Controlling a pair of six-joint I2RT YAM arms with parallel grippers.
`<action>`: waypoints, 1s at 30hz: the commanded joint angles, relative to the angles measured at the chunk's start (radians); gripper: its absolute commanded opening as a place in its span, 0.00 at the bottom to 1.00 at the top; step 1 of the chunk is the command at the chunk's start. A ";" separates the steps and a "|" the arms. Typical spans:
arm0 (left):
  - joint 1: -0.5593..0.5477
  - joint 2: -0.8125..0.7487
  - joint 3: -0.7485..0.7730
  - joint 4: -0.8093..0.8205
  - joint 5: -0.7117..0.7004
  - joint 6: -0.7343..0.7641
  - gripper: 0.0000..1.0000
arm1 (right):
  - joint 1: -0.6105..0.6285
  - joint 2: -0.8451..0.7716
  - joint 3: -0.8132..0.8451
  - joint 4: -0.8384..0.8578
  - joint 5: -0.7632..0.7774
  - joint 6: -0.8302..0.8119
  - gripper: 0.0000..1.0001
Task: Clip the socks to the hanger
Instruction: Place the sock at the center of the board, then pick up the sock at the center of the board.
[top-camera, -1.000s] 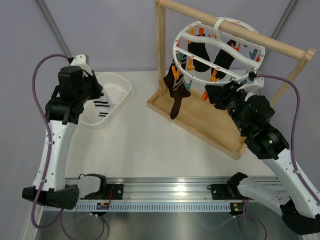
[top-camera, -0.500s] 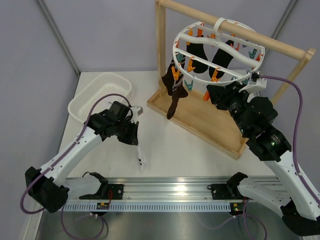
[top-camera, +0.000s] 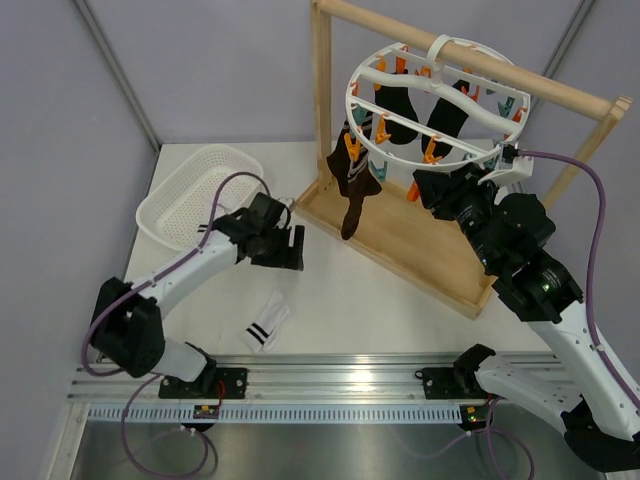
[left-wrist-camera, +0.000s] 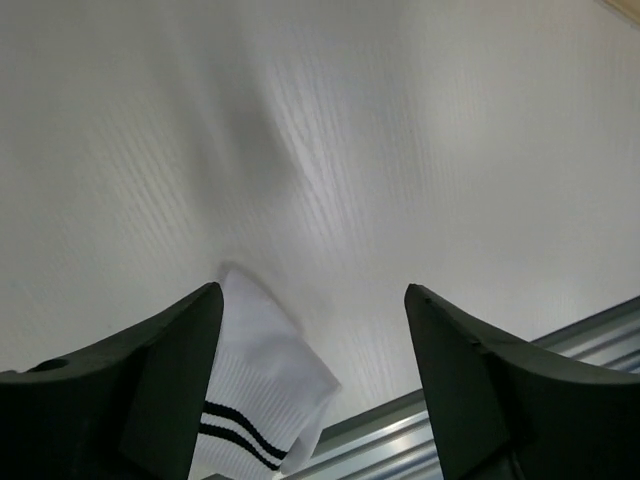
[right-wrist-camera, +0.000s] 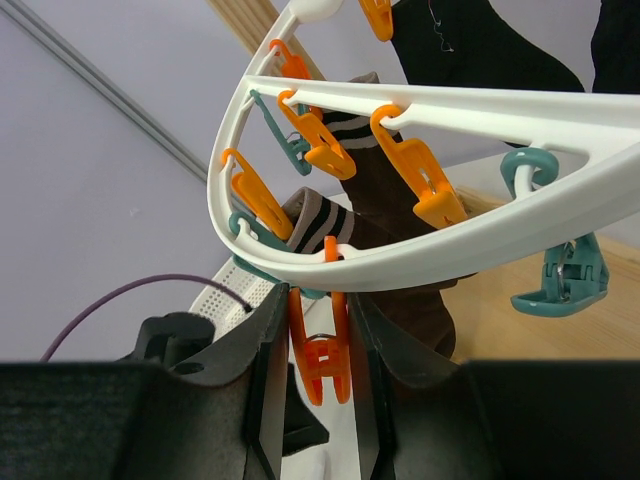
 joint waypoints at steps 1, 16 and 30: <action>0.001 -0.183 -0.152 0.013 -0.172 -0.123 0.79 | -0.002 -0.013 0.009 -0.008 -0.006 -0.013 0.00; -0.054 -0.274 -0.518 0.232 -0.059 -0.327 0.48 | -0.004 0.006 -0.011 0.015 -0.023 0.007 0.00; -0.218 0.189 -0.043 0.301 -0.251 -0.109 0.39 | -0.004 0.018 0.003 0.003 -0.015 -0.007 0.00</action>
